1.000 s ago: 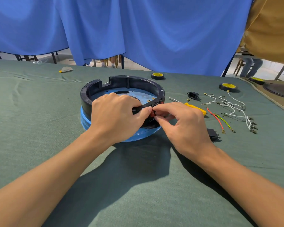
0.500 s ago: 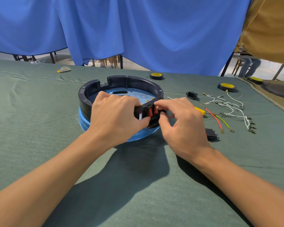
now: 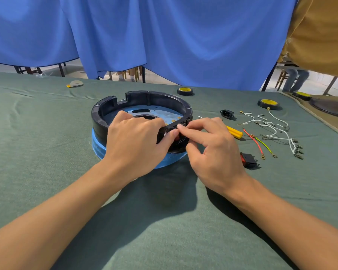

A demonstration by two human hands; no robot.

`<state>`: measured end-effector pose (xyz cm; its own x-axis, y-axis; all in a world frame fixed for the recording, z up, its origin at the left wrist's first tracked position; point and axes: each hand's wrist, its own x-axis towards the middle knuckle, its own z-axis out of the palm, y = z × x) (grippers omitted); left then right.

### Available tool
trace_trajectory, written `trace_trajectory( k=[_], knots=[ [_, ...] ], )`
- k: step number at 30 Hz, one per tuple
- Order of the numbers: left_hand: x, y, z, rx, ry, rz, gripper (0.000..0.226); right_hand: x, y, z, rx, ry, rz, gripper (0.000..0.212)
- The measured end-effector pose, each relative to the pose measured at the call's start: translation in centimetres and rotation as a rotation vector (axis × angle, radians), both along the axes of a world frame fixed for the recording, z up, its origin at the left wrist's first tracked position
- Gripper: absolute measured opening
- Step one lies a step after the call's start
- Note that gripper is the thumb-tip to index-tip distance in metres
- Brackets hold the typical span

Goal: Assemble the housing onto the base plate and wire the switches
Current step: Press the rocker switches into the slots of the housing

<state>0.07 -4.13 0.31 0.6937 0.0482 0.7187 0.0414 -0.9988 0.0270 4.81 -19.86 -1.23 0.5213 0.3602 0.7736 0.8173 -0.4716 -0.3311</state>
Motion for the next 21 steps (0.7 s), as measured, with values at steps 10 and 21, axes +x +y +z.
trace_trajectory(
  k=[10,21],
  knots=[
    [0.6,-0.3,-0.4,-0.028,-0.054,0.104,0.049,1.2,-2.9,2.8,-0.215,0.143,-0.312,0.028],
    [0.4,-0.2,-0.7,0.062,-0.082,0.094,0.045,1.5,-5.2,3.5,-0.869,0.296,-0.518,0.025]
  ],
)
